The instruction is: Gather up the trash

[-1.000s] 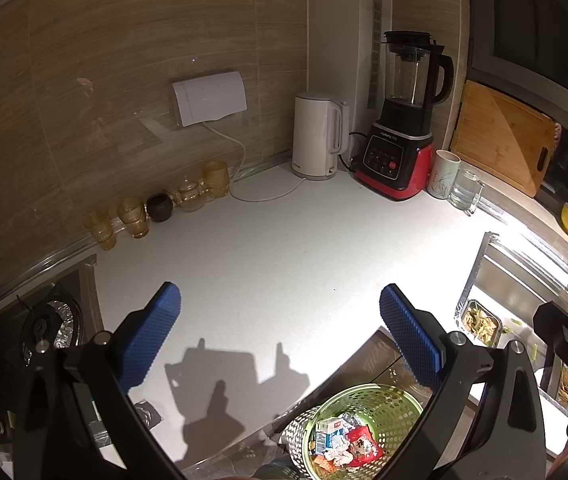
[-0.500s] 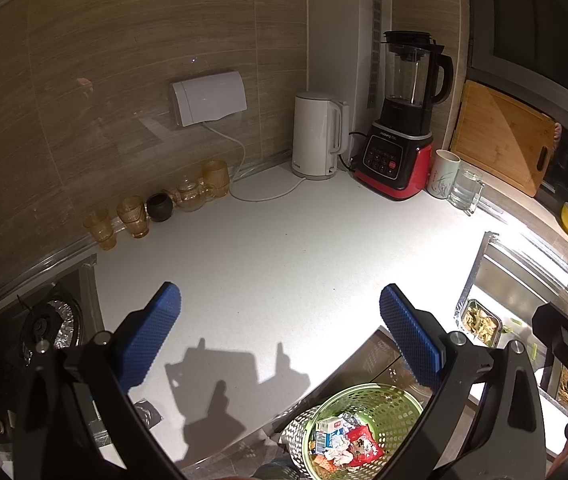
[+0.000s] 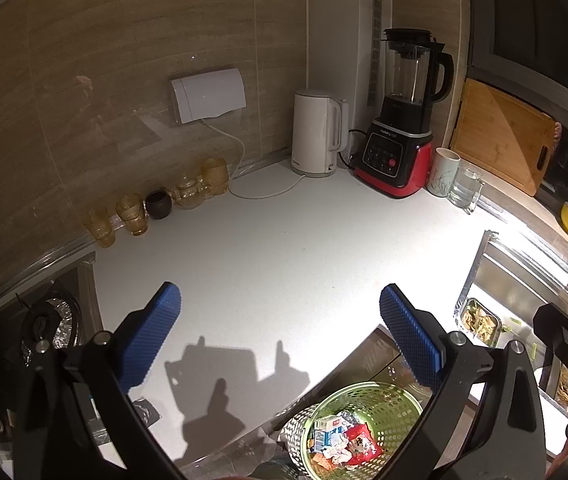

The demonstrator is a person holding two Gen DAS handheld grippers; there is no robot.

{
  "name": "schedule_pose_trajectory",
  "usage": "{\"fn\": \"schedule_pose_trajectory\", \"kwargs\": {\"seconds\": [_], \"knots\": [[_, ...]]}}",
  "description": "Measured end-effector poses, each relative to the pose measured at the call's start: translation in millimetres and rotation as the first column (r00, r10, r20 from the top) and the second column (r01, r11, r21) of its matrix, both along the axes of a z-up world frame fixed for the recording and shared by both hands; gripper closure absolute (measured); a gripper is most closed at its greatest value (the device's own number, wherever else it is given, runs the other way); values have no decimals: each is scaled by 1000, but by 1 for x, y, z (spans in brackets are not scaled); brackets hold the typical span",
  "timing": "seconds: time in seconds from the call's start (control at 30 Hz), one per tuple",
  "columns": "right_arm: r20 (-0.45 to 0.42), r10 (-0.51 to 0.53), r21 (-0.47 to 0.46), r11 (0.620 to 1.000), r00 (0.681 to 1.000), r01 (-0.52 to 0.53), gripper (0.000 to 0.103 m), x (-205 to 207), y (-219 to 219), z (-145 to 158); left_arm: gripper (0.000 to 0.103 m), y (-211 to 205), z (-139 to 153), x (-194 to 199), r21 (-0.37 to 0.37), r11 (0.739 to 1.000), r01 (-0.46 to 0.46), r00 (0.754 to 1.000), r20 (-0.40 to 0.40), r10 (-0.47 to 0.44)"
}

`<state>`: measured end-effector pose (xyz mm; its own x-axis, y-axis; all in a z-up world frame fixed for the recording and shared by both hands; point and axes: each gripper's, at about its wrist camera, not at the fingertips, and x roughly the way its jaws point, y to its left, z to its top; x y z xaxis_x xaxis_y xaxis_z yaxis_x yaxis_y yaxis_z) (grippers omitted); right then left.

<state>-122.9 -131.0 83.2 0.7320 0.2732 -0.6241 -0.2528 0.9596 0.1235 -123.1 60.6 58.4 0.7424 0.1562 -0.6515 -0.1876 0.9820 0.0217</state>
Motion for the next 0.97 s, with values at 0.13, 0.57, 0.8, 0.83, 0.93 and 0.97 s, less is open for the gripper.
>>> {"fn": "schedule_pose_trajectory", "kwargs": {"seconds": [0.13,0.57,0.8,0.83,0.93,0.97], "knots": [[-1,1,1,1000,1000,-1,2,-1,-1,-1,8,0,-1,-1,1,1000,0,1000,0,0],[-4,1,1,1000,1000,-1,2,1,1,0,8,2,-1,0,4,1000,-10,1000,10,10],[-5,1,2,1000,1000,-1,2,1,1,0,8,0,-1,1,7,1000,3,1000,1,-3],[-6,0,2,1000,1000,0,2,1,1,0,8,0,-1,2,7,1000,2,1000,0,-2],[-5,1,2,1000,1000,-1,2,1,0,1,8,1,-1,2,2,1000,5,1000,-5,-5],[-4,2,2,1000,1000,-2,2,1,0,1,8,1,-1,2,1,1000,4,1000,-6,-4]]}}
